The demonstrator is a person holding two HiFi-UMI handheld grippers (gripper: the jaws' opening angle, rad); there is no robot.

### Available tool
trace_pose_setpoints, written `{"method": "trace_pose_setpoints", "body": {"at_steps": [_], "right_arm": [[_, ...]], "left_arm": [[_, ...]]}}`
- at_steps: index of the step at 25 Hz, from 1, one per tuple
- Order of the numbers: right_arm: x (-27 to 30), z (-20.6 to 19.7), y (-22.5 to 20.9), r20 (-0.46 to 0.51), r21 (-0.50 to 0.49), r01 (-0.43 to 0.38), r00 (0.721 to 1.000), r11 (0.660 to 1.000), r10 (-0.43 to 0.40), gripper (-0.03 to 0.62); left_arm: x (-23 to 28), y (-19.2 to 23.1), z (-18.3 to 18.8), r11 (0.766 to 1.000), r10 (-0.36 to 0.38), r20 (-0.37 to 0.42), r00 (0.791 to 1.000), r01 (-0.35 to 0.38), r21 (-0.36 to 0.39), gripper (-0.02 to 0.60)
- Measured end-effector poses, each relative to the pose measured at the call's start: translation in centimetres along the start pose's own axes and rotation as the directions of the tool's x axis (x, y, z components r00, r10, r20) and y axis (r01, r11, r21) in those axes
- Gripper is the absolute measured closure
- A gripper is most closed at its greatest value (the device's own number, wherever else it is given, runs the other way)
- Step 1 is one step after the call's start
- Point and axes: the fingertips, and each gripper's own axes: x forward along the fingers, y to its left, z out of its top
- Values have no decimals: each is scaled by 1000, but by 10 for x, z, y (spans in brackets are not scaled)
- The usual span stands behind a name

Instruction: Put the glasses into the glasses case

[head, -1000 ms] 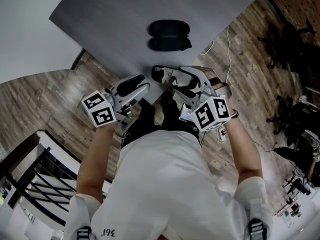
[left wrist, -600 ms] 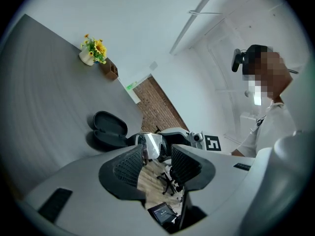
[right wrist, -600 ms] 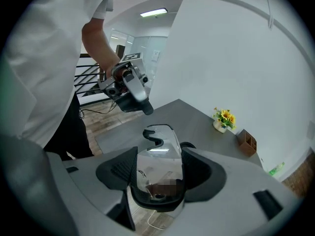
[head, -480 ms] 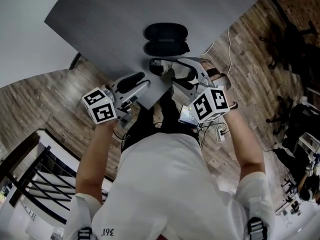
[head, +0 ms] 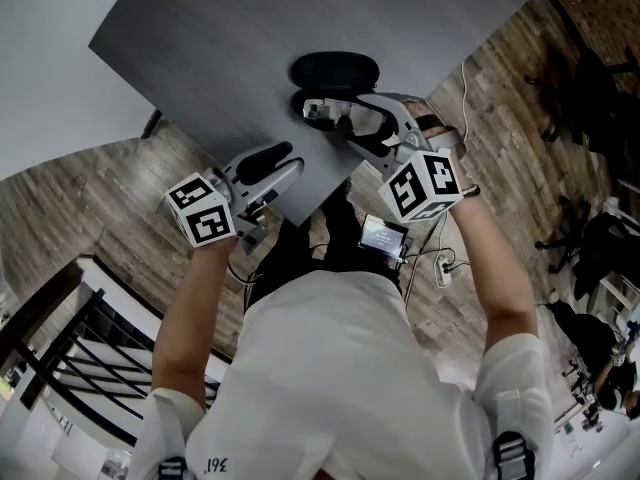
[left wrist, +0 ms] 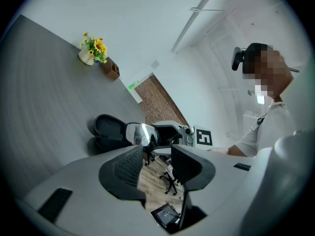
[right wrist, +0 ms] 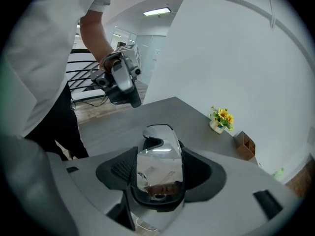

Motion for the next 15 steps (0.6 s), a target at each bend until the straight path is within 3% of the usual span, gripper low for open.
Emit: {"method": "trace_pose_setpoints", "body": {"at_steps": [15], "right_arm": [[59, -31, -41, -32, -76, 14, 999, 997, -16, 306]], "left_arm": [[-3, 9, -5, 998, 50, 1, 999, -50, -36, 403]]}}
